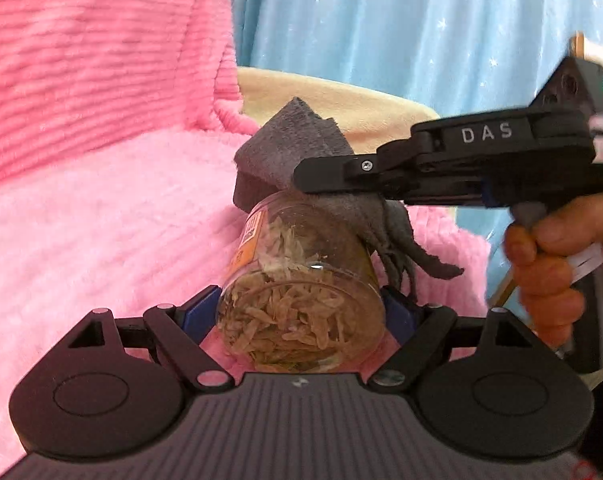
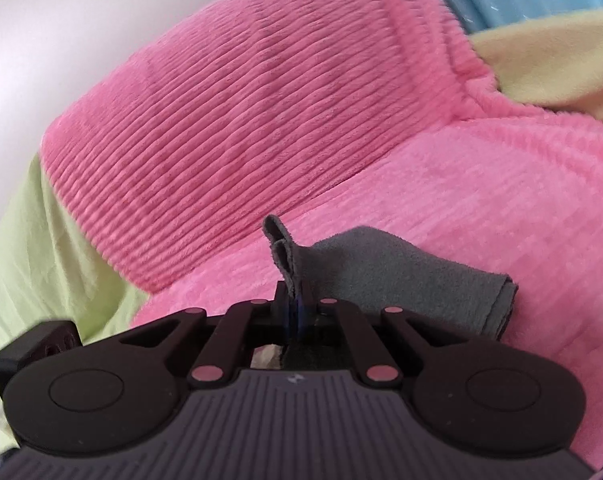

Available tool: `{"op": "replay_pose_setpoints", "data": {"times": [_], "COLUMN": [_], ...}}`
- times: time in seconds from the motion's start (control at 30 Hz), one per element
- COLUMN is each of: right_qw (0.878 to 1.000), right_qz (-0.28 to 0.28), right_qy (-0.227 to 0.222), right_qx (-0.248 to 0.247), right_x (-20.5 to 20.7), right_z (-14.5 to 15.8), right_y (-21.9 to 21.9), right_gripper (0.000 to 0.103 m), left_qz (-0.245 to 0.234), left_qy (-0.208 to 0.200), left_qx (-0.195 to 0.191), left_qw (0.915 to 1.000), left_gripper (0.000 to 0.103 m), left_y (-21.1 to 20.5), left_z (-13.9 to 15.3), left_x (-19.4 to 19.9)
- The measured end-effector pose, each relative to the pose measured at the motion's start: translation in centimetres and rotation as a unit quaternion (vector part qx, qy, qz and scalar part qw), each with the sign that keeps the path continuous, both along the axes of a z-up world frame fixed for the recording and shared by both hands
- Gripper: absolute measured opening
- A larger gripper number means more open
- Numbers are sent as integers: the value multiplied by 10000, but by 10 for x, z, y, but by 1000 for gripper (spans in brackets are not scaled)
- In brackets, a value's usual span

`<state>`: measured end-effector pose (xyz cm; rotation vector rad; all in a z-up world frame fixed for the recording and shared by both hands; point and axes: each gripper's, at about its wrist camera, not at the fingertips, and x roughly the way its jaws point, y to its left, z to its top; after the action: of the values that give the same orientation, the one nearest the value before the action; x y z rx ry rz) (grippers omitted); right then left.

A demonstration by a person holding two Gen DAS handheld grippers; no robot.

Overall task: Clean container
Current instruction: 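Wipe the jar's base with the right gripper's cloth while the left gripper holds the jar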

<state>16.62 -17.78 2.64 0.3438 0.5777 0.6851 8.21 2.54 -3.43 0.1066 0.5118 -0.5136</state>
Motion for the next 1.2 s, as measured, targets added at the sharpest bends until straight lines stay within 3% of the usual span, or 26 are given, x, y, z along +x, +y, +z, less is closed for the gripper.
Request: {"op": "replay_pose_setpoints", "data": {"times": [0.03, 0.13, 0.23, 0.37, 0.47, 0.6, 0.73, 0.8, 0.87, 0.93, 1.0, 1.03, 1.1, 1.2], "right_qw": [9997, 9969, 9969, 9998, 10000, 9971, 9999, 9998, 9998, 9996, 9996, 9997, 9998, 9998], "right_qz": [221, 778, 768, -180, 5, 753, 44, -199, -190, -145, -105, -95, -95, -122], "right_qy": [-14, 45, -67, 98, 37, 112, -50, -30, -30, -138, -161, -128, -88, -79], "right_qx": [-49, -66, -174, 66, -22, 68, -96, -59, -28, -182, -225, -184, -134, -135], "right_x": [-5, -16, -11, 9, 0, -12, 6, 12, 10, 6, 4, 4, 5, 4], "right_z": [1, 1, 2, -2, -1, -3, -1, -3, -5, -3, -3, -3, -4, -5], "right_y": [6, 19, 17, -7, 0, 20, 10, 2, 2, 6, 10, 8, 7, 6], "right_gripper": [2, 2, 1, 1, 3, 2, 1, 1, 1, 1, 1, 1, 1, 1], "left_qz": [14, 24, -5, -70, -67, -43, -49, -48, 18, 122, 225, 260, 268, 255], "left_qy": [-258, -669, -750, -927, -912, -877, -887, -878, -694, -274, 120, 248, 315, 225], "left_qx": [482, 1300, 1423, 1692, 1689, 1697, 1707, 1659, 1270, 320, -504, -729, -843, -674], "left_qw": [9985, 9893, 9870, 9812, 9814, 9816, 9813, 9822, 9895, 9990, 9984, 9967, 9956, 9971], "left_gripper": [85, 84, 84, 84, 85, 85, 85, 85, 85, 85, 84, 85, 85, 84], "left_y": [-8, -24, -27, -41, -41, -37, -39, -38, -29, -7, 14, 20, 23, 19], "left_z": [0, -2, -4, -5, -3, -4, -3, -3, 0, 7, 8, 7, 5, 7], "left_x": [-2, -4, -3, -3, 8, 8, 11, 12, 11, 23, 33, 36, 41, 44]}}
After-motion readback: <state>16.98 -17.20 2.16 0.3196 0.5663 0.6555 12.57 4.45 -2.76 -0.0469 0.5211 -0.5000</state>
